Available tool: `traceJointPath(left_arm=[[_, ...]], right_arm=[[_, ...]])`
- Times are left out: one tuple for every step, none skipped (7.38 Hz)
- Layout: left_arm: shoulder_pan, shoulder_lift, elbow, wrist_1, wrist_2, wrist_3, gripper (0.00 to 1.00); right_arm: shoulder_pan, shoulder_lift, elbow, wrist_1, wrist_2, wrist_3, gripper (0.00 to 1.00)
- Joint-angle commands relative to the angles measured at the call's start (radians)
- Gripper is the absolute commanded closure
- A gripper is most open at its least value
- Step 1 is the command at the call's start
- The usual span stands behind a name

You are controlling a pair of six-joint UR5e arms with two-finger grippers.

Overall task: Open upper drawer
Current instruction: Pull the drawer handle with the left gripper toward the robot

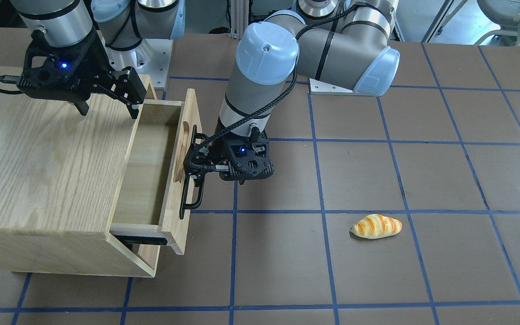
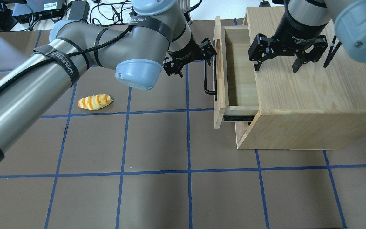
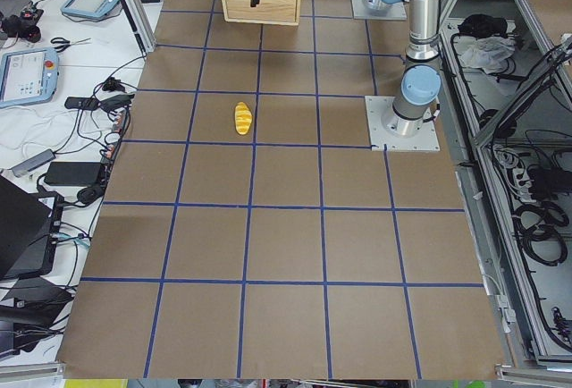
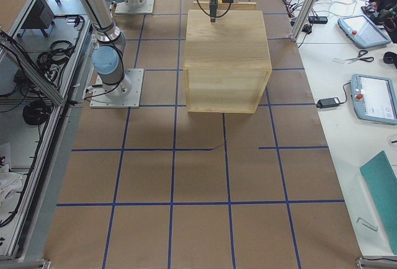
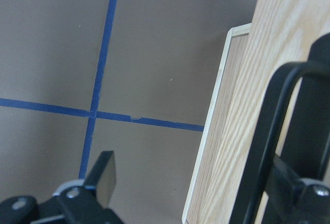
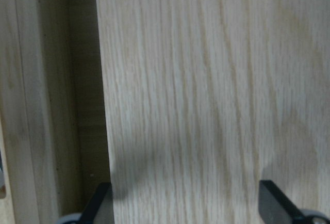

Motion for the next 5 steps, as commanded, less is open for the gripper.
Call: traceJointPath(left_arm=[[0.028, 0.016, -0.001, -0.020, 0.001, 0.032, 0.00], [0.031, 0.018, -0.001, -0.030, 0.002, 0.043, 0.00], [0.046, 0.018, -0.001, -0.031, 0.002, 0.051, 0.00], [0.069, 0.025, 0.000, -0.042, 0.004, 0.067, 0.00], [0.089, 0.033, 0.000, -0.060, 0.002, 0.104, 0.00]], right_arm=[[0.000, 0.000, 0.000, 0.000, 0.000, 0.000, 0.00], [0.000, 0.000, 0.000, 0.000, 0.000, 0.000, 0.00], [-0.001, 0.000, 0.000, 0.000, -0.001, 0.000, 0.00], [0.000, 0.000, 0.000, 0.000, -0.001, 0.000, 0.00], [0.000, 0.000, 0.000, 0.000, 0.000, 0.000, 0.00]])
